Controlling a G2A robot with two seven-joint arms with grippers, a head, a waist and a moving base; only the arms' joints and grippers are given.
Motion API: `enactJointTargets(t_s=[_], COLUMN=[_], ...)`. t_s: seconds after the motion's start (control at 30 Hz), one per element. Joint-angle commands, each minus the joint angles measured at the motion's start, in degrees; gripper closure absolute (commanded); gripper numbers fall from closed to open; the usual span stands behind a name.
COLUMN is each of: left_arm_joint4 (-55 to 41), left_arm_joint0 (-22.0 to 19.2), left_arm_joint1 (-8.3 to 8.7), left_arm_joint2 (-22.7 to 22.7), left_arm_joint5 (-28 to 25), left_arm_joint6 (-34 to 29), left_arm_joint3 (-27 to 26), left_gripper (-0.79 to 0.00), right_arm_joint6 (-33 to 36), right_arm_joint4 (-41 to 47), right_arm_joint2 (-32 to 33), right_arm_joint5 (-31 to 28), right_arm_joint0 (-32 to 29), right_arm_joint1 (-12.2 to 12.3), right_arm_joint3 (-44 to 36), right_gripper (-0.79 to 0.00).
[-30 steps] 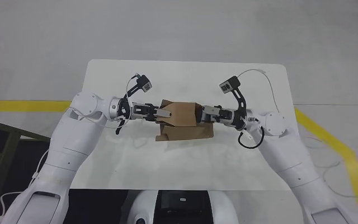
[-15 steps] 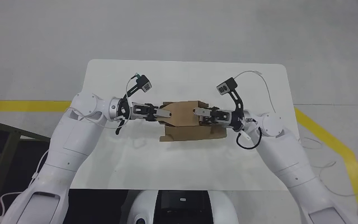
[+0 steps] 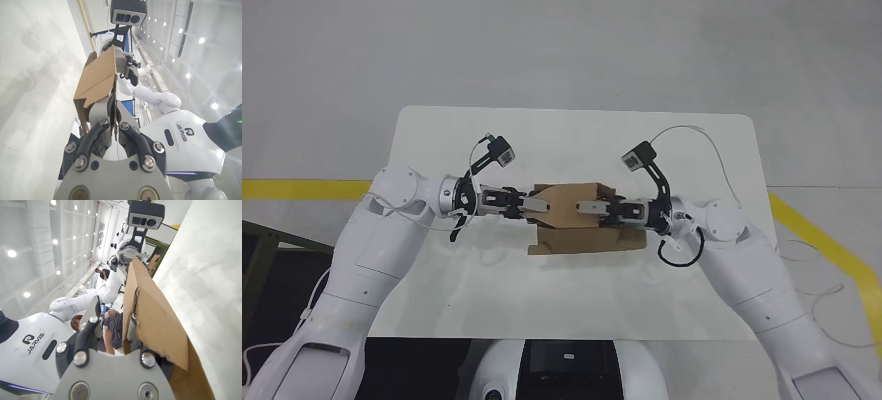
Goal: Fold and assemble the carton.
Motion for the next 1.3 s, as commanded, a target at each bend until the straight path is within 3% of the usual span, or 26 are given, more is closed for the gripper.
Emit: enactJointTargets(t_s=[0.0, 0.07, 0.27, 0.47, 0.5, 0.6, 0.63, 1.27], left_arm_joint4=[-0.05, 0.02, -0.04, -0.15, -0.20, -0.57, -0.85, -8.20], left_arm_joint0=[-0.04, -0.09, -0.10, -0.13, -0.14, -0.24, -0.25, -0.56], left_arm_joint1=[0.00, 0.00, 0.01, 0.02, 0.02, 0.06, 0.07, -0.02], left_arm_joint2=[0.06, 0.06, 0.16, 0.25, 0.22, 0.01, -0.10, -1.91], left_arm_joint5=[0.01, -0.09, -0.08, 0.05, 0.03, 0.02, 0.07, 1.00], left_arm_joint6=[-0.11, -0.08, -0.17, -0.33, -0.35, -0.53, -0.55, -1.48], left_arm_joint3=[-0.03, -0.02, -0.11, -0.13, -0.11, -0.02, 0.03, -3.55], left_gripper=[0.000, 0.000, 0.000, 0.000, -0.043, -0.727, -0.785, -0.785], right_arm_joint6=[-0.15, -0.37, -0.29, -0.27, -0.25, -0.24, -0.33, -3.85], right_arm_joint4=[-0.61, -1.00, -2.28, -3.08, -3.15, -3.28, -3.49, -8.16], right_arm_joint2=[-0.09, -0.12, 0.00, 0.14, 0.14, 0.18, 0.22, 0.01], right_arm_joint5=[0.13, 0.21, 0.69, 1.07, 1.14, 1.29, 1.36, 3.78], right_arm_joint0=[0.10, 0.16, 0.44, 0.50, 0.50, 0.52, 0.55, 0.46], right_arm_joint1=[-0.06, -0.14, -0.24, -0.33, -0.36, -0.42, -0.43, -0.81], right_arm_joint3=[0.04, 0.11, 0.39, 0.58, 0.59, 0.64, 0.70, 0.98], right_gripper=[-0.262, -0.246, -0.015, 0.000, 0.000, 0.000, 0.000, 0.000])
